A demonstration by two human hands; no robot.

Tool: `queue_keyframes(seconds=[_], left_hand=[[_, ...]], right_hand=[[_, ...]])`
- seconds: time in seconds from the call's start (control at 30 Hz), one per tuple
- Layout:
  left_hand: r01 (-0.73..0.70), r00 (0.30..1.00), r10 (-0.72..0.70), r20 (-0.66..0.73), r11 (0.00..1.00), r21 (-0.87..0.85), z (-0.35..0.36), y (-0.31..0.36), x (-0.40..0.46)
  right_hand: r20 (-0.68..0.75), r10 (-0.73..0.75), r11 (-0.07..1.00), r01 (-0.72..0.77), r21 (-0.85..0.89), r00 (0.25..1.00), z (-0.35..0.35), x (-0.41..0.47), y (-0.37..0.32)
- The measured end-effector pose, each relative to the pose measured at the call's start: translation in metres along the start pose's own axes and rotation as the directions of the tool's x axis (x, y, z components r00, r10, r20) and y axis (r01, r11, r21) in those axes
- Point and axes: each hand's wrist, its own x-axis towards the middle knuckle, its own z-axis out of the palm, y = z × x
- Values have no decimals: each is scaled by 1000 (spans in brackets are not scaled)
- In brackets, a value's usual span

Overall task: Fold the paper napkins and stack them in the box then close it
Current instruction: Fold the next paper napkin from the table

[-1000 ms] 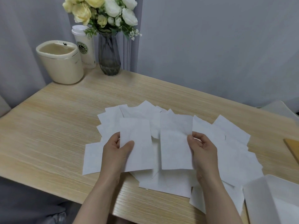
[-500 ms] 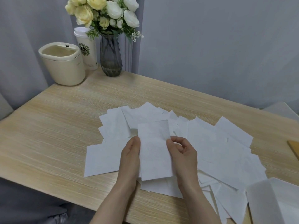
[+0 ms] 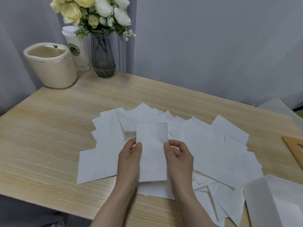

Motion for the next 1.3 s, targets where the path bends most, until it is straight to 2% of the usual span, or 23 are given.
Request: queue_keyframes(seconds=[0.13, 0.23, 0.37, 0.53, 0.7, 0.8, 1.07, 1.13, 1.23, 1.3], left_hand=[[-8, 1000, 8, -13, 1000, -3, -2, 1, 4], [-3, 1000, 3, -25, 1000, -2, -5, 1, 7], [19, 1000, -19, -21, 1000, -4, -6, 1, 10], [14, 1000, -14, 7, 1000, 10, -4, 0, 11], [3, 1000, -4, 21, 999, 33, -2, -2, 12], [4, 1000, -4, 16, 1000, 31, -2, -2, 12], [15, 1000, -15, 4, 998, 55, -4, -4, 15], [21, 1000, -21, 4, 998, 53, -5, -4, 15], [35, 999, -35, 1, 998, 43, -4, -4, 14], [47, 999, -47, 0, 998, 35, -4, -5, 13]], right_hand=[[-3, -58, 998, 58, -32, 998, -10, 7, 4], [-85, -161, 970, 142, -200, 983, -31, 25, 8], [-129, -266, 789, 138, -599, 955, -70, 55, 13], [-132, -153, 618, -9, -786, 979, -98, 82, 20], [-115, -126, 587, -19, -809, 985, -99, 87, 28], [-121, -141, 621, -7, -784, 982, -96, 88, 30], [-91, -267, 616, 98, -782, 959, -92, 87, 30], [-101, -264, 675, 109, -730, 959, -93, 87, 30], [-153, -216, 830, 99, -549, 964, -94, 83, 26], [-192, -208, 876, 95, -472, 959, -94, 80, 21]])
